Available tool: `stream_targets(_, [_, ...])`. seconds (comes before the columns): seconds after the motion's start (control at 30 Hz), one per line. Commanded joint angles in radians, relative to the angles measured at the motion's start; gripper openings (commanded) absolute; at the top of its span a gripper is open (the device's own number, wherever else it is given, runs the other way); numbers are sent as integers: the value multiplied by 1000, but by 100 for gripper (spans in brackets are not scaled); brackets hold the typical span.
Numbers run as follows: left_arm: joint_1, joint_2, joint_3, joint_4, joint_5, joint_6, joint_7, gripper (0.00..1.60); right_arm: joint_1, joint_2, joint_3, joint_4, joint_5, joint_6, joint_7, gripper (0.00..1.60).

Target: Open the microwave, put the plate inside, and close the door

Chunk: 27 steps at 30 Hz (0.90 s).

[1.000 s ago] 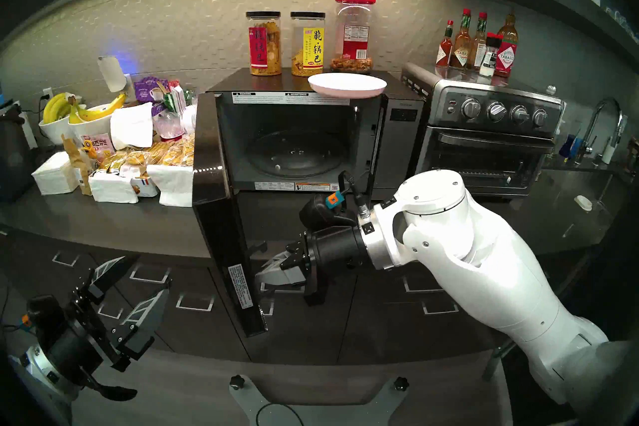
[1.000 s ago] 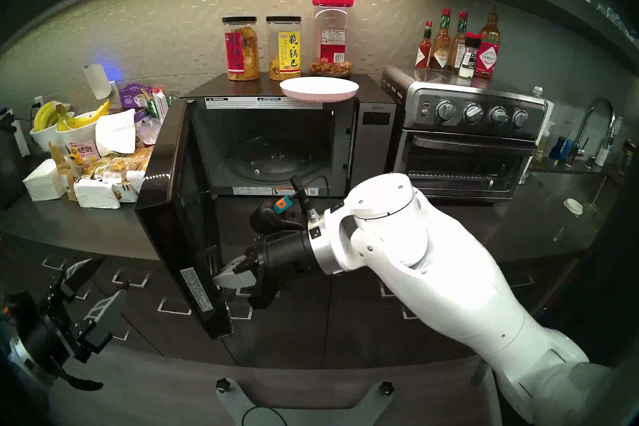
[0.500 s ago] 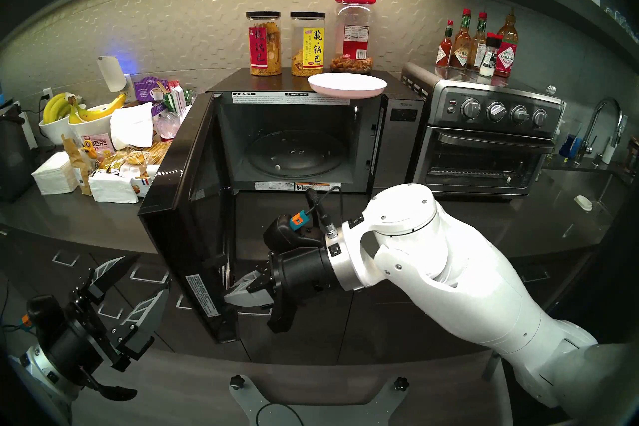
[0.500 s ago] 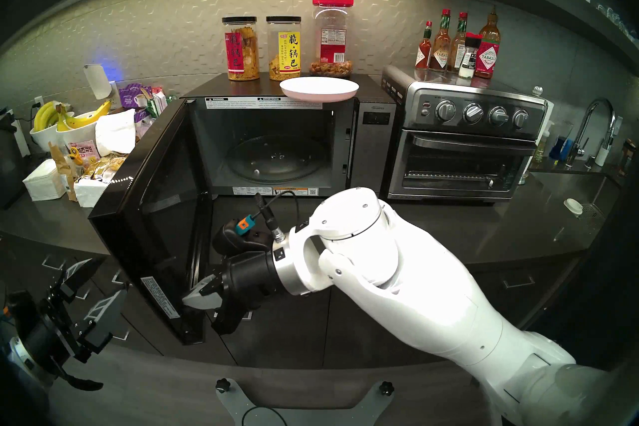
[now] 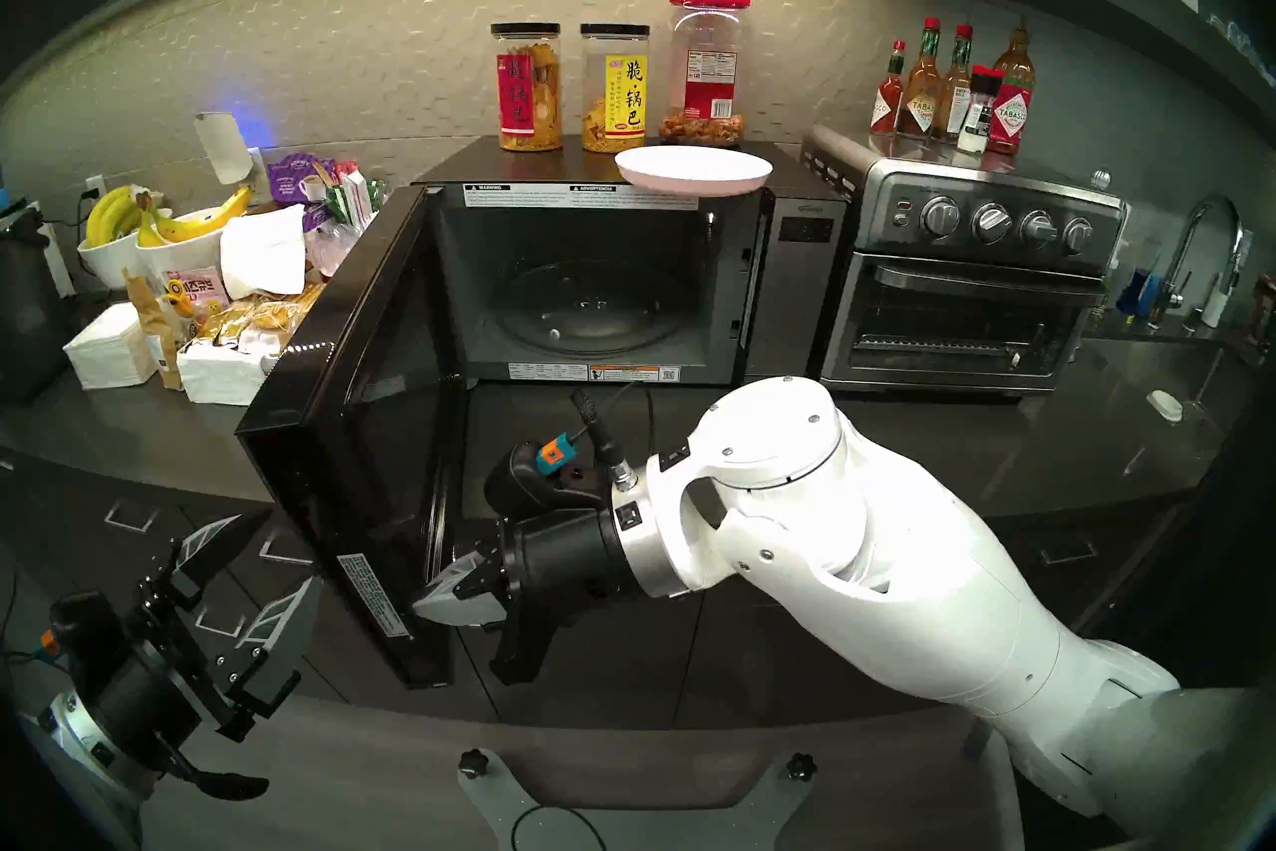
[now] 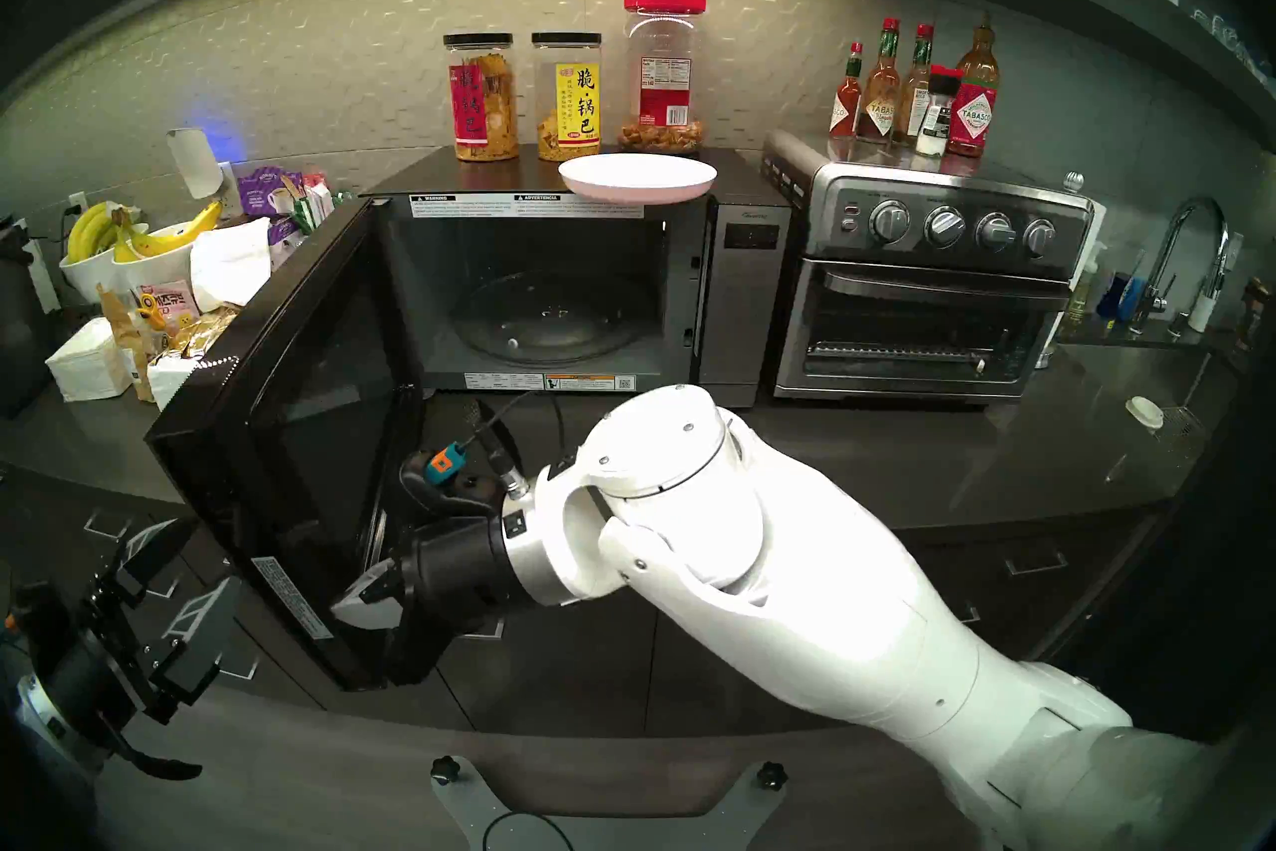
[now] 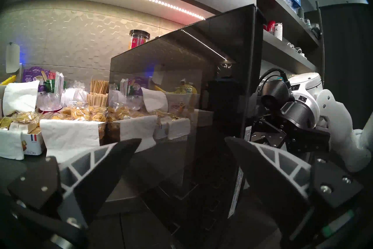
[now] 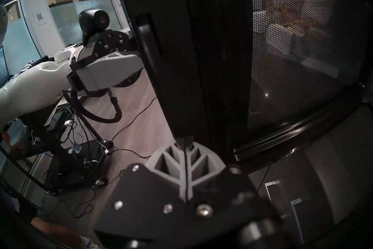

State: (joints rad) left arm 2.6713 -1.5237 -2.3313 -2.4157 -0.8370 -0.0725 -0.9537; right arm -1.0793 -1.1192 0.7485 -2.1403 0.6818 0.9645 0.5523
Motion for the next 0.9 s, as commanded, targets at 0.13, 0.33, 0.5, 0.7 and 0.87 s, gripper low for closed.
stream_targets(0.13, [-5,5,6,-28,3,1,-3,160,5,39,47,-19,29,-5,0,0])
stream_targets(0.33, [-7,3,7,-28,7,4,-2,160,4,66,67,-21,45,-5,3,0])
stream_targets(0.5, [-8,2,7,-28,8,7,-2,160,1,78,74,-21,55,-5,5,0])
stream_targets(0.7, [-9,1,5,-28,9,9,-3,160,-3,98,86,-24,67,-5,12,0])
stream_targets(0.87, [-9,0,5,-28,9,10,-4,160,-7,125,118,-18,82,-5,19,0])
